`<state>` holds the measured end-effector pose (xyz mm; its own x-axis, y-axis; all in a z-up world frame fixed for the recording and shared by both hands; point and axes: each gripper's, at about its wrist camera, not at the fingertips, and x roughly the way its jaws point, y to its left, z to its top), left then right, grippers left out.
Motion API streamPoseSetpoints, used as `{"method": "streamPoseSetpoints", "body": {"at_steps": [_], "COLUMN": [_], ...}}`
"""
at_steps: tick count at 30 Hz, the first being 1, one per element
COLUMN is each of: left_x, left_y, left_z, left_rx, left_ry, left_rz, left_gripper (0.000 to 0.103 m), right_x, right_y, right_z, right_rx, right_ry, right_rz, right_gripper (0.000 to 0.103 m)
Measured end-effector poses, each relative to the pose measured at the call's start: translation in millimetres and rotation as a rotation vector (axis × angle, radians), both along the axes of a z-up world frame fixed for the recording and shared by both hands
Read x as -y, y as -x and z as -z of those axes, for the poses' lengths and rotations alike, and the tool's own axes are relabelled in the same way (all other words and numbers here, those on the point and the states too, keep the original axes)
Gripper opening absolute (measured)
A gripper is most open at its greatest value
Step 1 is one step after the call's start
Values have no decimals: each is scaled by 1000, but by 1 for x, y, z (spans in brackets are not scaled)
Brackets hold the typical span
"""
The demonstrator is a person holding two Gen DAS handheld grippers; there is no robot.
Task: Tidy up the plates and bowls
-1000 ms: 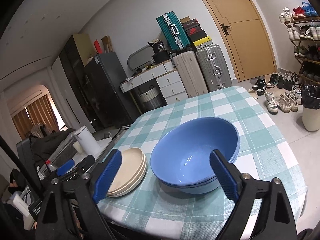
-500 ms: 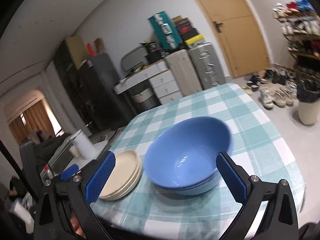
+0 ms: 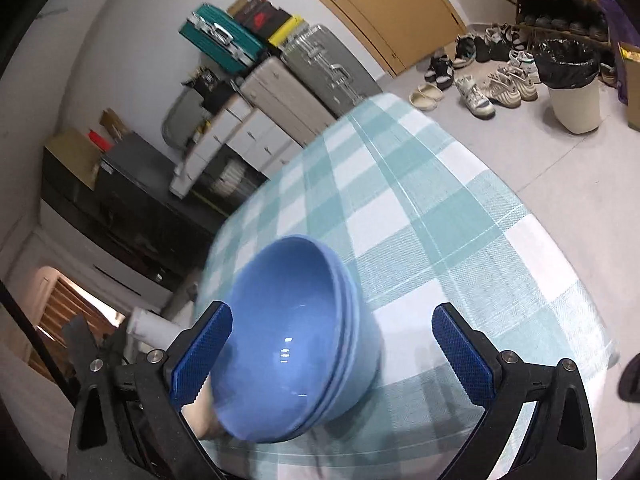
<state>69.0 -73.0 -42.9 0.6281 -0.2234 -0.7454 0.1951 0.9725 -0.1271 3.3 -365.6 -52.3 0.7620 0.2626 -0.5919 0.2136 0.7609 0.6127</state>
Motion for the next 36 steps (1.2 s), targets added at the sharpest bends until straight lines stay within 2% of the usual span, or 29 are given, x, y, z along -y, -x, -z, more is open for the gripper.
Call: {"method": "streamPoseSetpoints", "body": {"at_steps": [2,6,8,10,13,14,15,17,21,23,25,27,31,36], "left_x": [8,23,26,30,32,32,32,34,36,37,38,42,42,39], "left_y": [-6,-15,-20,-26,-39,-41,-41,-41,-41,-41,-41,-36,-32,-28], "left_z": [6,16,20,26,41,45,48,50,51,51,53,51,45,38], "left_rx": [-36,-75,-95,-134,-230,-251,-266,-275,-298,-318,-336,-320,-282,-257], "left_ry": [7,-32,-26,-16,14,27,30,34,38,49,66,45,49,53], "left_rz": [18,43,41,53,74,73,74,85,96,108,124,129,124,117], "left_gripper": [98,98,98,97,94,91,85,80,48,39,23,23,20,20], "right_x": [2,1,-1,-4,-8,-10,-11,-15,-24,-30,-32,-32,-30,-34], "right_y": [-8,-20,-27,-35,-44,-47,-49,-53,-59,-60,-61,-61,-61,-58], "right_z": [5,13,17,23,33,36,38,41,46,46,47,48,49,46], "right_rx": [-23,-65,-88,-122,-176,-185,-193,-218,-248,-252,-257,-260,-254,-234], "right_ry": [-3,11,16,18,18,13,13,25,21,47,75,95,118,162], "right_rz": [-22,-39,-56,-81,-101,-106,-112,-121,-148,-150,-143,-133,-124,-141], "right_gripper": [102,101,97,87,80,78,73,63,47,45,36,26,18,16]}}
